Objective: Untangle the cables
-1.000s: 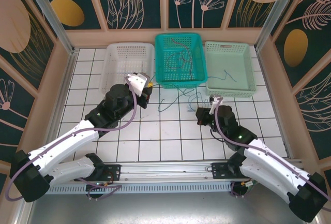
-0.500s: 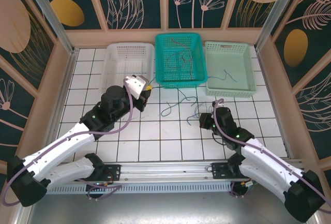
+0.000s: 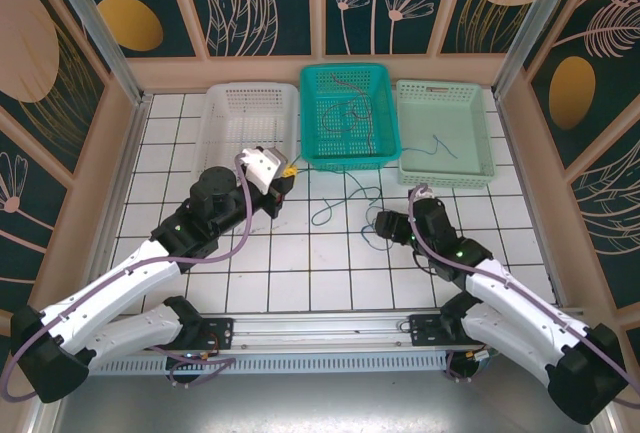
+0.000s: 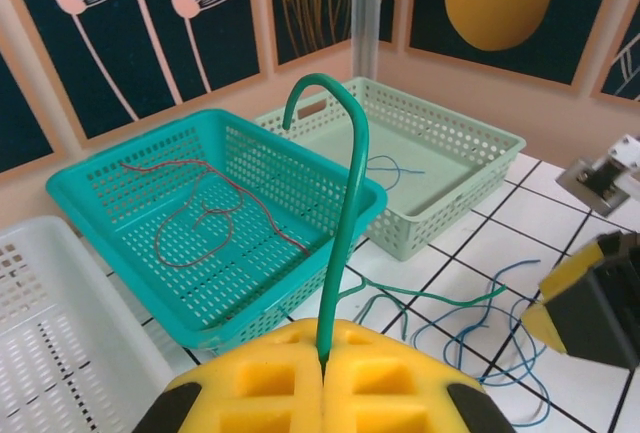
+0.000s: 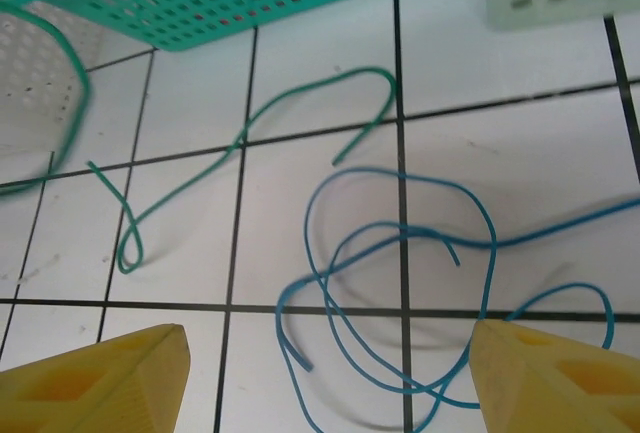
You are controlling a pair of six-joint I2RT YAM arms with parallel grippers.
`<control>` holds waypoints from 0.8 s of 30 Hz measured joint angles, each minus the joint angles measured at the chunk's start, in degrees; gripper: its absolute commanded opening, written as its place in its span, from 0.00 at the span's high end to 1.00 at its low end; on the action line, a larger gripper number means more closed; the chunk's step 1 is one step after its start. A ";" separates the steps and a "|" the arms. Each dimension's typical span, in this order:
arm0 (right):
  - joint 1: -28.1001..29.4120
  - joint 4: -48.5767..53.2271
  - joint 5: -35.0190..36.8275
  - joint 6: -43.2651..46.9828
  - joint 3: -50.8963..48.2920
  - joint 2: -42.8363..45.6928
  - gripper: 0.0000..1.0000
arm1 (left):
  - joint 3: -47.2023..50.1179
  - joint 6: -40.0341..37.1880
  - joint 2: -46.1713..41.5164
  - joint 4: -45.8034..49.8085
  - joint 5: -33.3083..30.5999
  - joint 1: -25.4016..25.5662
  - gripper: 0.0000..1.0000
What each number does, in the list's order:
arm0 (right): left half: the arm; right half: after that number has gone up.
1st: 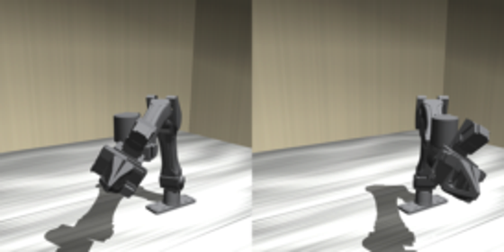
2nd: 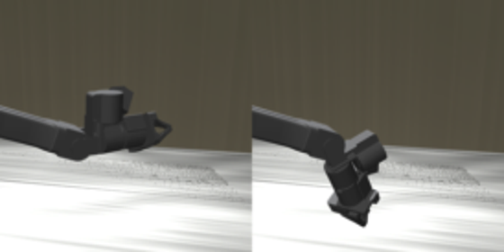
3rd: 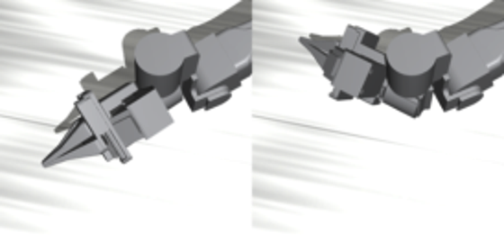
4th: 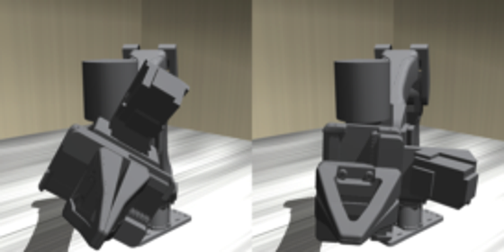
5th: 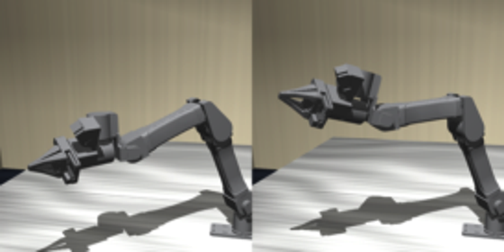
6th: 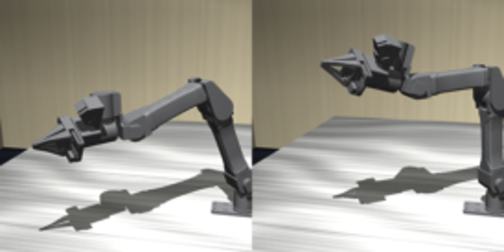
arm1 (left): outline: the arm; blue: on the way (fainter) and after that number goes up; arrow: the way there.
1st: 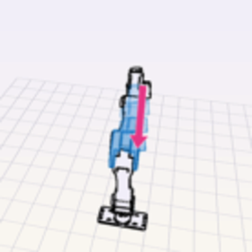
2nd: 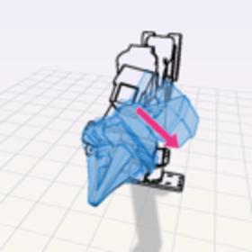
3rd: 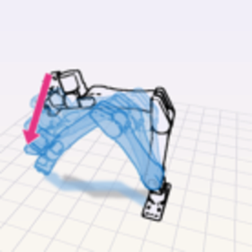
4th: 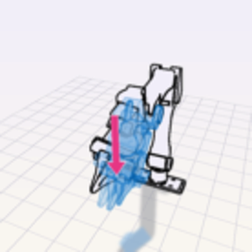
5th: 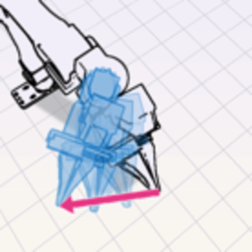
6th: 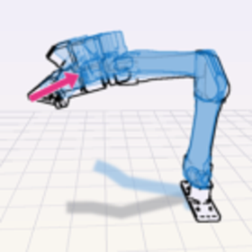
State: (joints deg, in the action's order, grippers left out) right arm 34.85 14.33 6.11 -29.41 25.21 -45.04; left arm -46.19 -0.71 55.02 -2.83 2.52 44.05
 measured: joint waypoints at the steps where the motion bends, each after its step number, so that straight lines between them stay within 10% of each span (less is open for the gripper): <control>1: 0.00 0.35 0.15 0.85 0.66 0.04 0.28 | 0.00 -0.28 0.02 0.11 0.22 0.00 1.00; 13: -3.65 0.04 -2.60 13.31 12.55 -6.12 0.28 | -1.07 -3.02 2.80 3.15 6.45 0.00 1.00; 24: -8.09 -10.29 -26.03 15.61 9.64 -18.27 0.29 | -1.22 -4.42 2.34 3.32 7.61 0.00 1.00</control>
State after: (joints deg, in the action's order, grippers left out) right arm 26.76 4.03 -19.92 -13.80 34.85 -63.31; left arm -47.42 -5.13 57.36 0.49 10.13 44.05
